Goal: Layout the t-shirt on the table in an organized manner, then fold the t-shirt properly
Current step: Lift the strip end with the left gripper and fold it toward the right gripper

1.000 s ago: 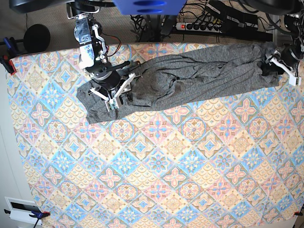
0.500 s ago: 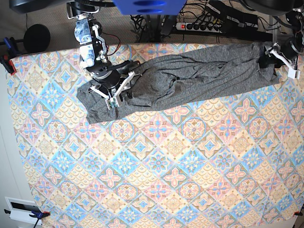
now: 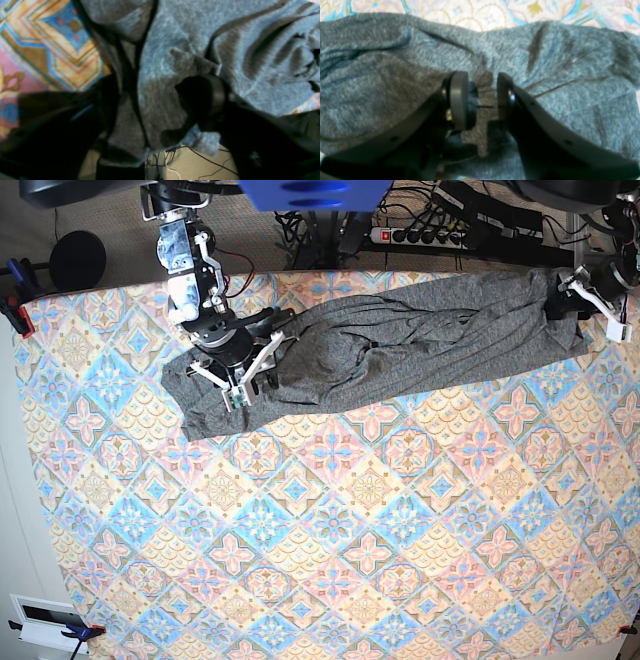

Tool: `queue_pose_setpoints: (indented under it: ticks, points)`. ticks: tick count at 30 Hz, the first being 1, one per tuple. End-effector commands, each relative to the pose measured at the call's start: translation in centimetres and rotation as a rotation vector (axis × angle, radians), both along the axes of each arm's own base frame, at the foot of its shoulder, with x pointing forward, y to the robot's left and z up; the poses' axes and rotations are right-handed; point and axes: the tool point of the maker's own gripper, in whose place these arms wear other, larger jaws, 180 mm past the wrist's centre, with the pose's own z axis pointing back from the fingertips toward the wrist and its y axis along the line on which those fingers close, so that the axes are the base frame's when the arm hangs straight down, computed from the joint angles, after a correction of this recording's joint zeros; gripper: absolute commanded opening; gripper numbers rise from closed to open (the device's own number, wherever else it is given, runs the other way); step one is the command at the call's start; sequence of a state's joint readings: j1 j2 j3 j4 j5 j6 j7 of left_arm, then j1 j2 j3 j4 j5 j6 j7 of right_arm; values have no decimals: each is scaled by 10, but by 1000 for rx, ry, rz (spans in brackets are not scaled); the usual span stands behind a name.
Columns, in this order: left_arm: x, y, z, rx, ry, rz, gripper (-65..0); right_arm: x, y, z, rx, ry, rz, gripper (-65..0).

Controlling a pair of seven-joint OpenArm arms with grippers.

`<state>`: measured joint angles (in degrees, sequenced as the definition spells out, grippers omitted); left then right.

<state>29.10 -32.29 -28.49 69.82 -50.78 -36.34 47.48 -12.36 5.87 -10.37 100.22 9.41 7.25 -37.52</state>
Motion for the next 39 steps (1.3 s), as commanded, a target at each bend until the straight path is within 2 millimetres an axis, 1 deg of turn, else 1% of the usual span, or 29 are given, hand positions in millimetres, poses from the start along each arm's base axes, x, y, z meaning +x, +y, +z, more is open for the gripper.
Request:
queue_pose_setpoints:
  ticks: [1, 3, 5, 6, 8, 10, 12, 13, 15, 16, 18, 20, 24, 28, 35, 36, 37, 38, 39]
  points:
    - [-111, -36, -39, -14, 466, -217, -322, 9, 2, 13, 20, -50, -2, -463]
    - [-106, -43, -38, -15, 453, -245, -445, 9, 2, 13, 20, -50, -2, -463]
    - [-105, -43, -38, -15, 449, -238, -601, 9, 2, 13, 20, -49, -2, -463]
    - [-102, -43, -38, -14, 443, -238, -650, 9, 2, 13, 20, -49, -2, -463]
    - [-95, -42, -37, -12, 428, -237, -650, 9, 2, 13, 20, -49, -2, -463]
    - [-93, -43, -37, -13, 424, -237, -643, 9, 2, 13, 20, -49, -2, -463]
    - [-92, -43, -37, -14, 421, -238, -650, 9, 2, 13, 20, -49, -2, -463]
    - [-91, -45, -37, -22, 416, -234, -650, 9, 2, 13, 20, -49, -2, -463]
    - [-85, -55, -35, -70, 385, -217, -650, 9, 3, 13, 20, -49, 0, -463]
    - [-81, -62, -34, -97, 366, -216, -650, 9, 3, 13, 20, -49, 0, -463]
    - [-69, -83, -27, -138, 321, -263, -650, 9, 2, 13, 20, -50, -2, -463]
    - [-53, -101, -16, -154, 260, -325, -650, 9, 2, 13, 20, -50, -2, -463]
    - [-32, -136, 3, -188, 169, -434, -650, 9, 2, 14, 20, -52, -2, -463]
    - [-9, -163, 17, -236, 110, -514, -650, 10, 2, 15, 21, -55, -1, -463]
    - [21, -169, 27, -236, 85, -569, -650, 10, 2, 15, 21, -55, -1, -463]
    - [24, -168, 28, -231, 83, -571, -650, 9, 3, 16, 22, -56, -1, -463]
    - [22, -167, 28, -232, 89, -569, -650, 9, 3, 18, 23, -61, 0, -463]
    - [20, -167, 28, -231, 92, -569, -650, 12, 3, 24, 26, -80, -1, -463]
    - [20, -167, 28, -232, 91, -570, -650, 13, 3, 25, 26, -83, 0, -463]
